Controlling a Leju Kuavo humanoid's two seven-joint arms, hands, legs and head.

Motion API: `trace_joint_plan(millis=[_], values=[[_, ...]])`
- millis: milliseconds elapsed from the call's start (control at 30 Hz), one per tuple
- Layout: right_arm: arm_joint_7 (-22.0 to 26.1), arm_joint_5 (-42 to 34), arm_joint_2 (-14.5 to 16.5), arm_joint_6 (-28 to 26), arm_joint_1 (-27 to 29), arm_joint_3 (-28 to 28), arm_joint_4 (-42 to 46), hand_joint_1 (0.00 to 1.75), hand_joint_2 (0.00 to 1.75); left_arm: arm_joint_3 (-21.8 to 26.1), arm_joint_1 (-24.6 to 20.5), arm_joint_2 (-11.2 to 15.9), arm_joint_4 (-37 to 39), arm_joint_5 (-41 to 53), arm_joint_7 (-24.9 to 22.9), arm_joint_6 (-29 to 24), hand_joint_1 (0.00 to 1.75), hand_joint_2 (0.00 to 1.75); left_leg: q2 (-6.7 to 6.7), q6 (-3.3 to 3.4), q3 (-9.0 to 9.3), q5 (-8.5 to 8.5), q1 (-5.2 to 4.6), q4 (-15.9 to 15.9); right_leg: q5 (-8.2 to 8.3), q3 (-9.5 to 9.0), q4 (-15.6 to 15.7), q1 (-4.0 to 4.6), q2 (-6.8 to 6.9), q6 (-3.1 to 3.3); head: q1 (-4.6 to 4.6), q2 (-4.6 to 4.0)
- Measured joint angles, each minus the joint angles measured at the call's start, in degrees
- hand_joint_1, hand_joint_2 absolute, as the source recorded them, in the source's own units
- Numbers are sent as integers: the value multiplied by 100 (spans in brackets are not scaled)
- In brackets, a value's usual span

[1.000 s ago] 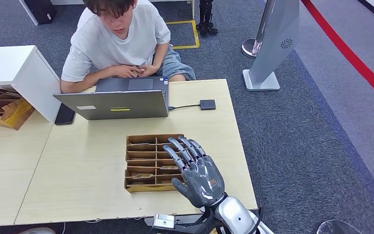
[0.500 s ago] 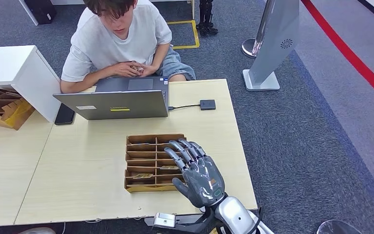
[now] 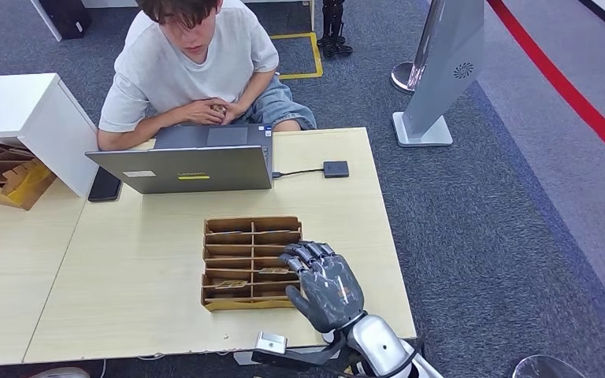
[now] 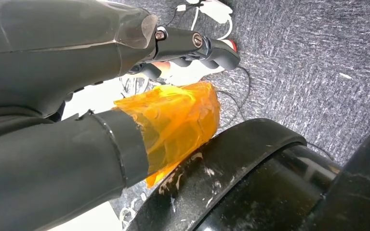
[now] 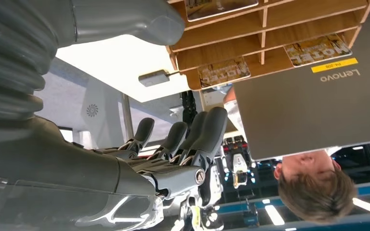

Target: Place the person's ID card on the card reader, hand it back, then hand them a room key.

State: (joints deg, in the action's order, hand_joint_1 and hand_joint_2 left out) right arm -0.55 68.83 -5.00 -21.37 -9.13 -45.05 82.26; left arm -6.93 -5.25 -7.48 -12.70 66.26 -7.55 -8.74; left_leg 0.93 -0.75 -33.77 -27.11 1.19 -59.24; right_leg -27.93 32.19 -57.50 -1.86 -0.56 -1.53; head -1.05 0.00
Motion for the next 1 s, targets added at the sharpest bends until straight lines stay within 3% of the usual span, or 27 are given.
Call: trace_joint_plan(millis=[1000], values=[[0,-95,211,184,-127,114,-382,54,175,0,-6,-2,-27,45,1,50,0,0,0,0,0,0,0,0,0,0,0,0,0,0,0,0]])
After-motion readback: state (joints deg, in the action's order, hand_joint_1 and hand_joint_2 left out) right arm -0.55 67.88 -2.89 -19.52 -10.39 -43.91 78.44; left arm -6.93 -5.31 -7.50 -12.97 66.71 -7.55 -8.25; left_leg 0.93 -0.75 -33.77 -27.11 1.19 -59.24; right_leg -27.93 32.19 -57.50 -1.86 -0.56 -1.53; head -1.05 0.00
